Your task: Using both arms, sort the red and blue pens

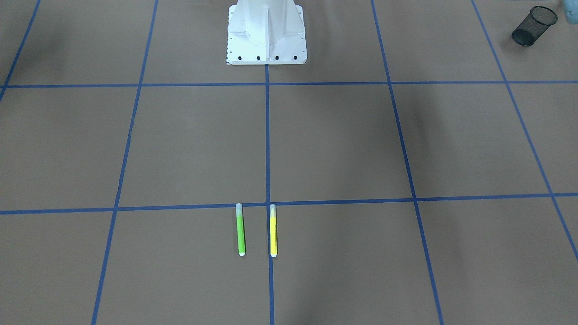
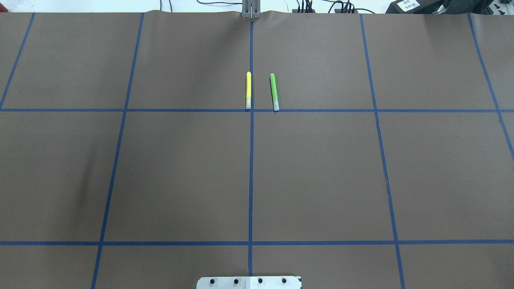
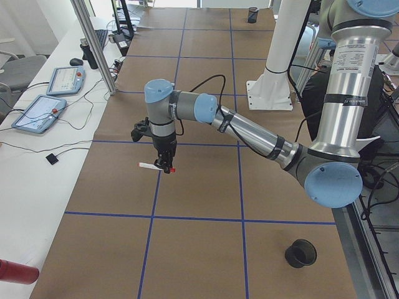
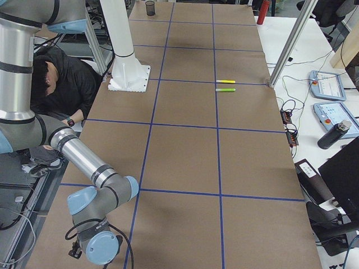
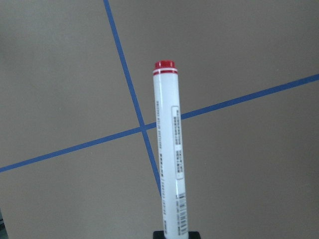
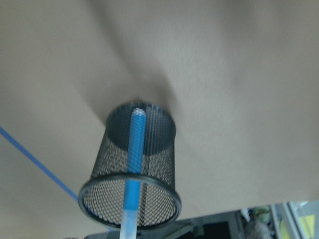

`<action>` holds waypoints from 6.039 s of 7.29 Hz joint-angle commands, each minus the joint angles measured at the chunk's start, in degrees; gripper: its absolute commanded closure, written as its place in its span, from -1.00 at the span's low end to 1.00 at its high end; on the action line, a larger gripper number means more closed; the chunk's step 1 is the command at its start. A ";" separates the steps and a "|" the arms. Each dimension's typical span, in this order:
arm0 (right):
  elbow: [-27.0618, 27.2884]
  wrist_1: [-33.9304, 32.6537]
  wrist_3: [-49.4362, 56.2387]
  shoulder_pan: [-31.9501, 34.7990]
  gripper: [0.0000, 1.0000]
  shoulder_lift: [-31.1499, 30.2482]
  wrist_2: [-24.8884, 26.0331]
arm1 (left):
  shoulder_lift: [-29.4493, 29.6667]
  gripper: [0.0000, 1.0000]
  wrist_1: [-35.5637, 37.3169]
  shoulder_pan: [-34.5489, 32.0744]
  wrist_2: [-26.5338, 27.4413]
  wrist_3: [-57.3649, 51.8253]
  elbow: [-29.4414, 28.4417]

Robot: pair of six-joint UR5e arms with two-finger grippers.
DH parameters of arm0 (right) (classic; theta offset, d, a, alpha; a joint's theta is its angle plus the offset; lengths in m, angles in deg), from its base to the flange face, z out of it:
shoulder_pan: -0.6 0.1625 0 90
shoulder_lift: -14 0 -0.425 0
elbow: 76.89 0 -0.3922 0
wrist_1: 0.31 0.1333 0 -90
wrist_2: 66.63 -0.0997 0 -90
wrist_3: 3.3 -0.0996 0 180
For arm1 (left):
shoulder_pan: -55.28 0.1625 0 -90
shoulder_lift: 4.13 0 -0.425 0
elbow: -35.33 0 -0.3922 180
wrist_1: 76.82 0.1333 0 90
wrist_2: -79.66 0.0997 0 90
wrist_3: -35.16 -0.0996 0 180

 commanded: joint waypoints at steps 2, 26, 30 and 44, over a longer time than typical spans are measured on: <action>2.71 11.70 -8.51 -0.43 -1.00 3.56 -6.63 | -13.22 1.00 0.17 -4.48 -0.73 -2.12 2.62; 20.11 15.95 -30.60 -19.41 -1.00 7.08 -21.88 | -25.50 -1.00 41.66 -35.09 -10.83 -16.82 -29.98; 22.75 17.00 -30.60 -21.52 -1.00 7.61 -23.54 | -9.46 -1.00 33.86 -35.00 -10.83 -16.99 -29.28; 14.60 38.07 -46.07 -26.62 -1.00 7.61 -22.76 | -5.10 -1.00 -34.36 -6.52 -11.01 15.62 -14.93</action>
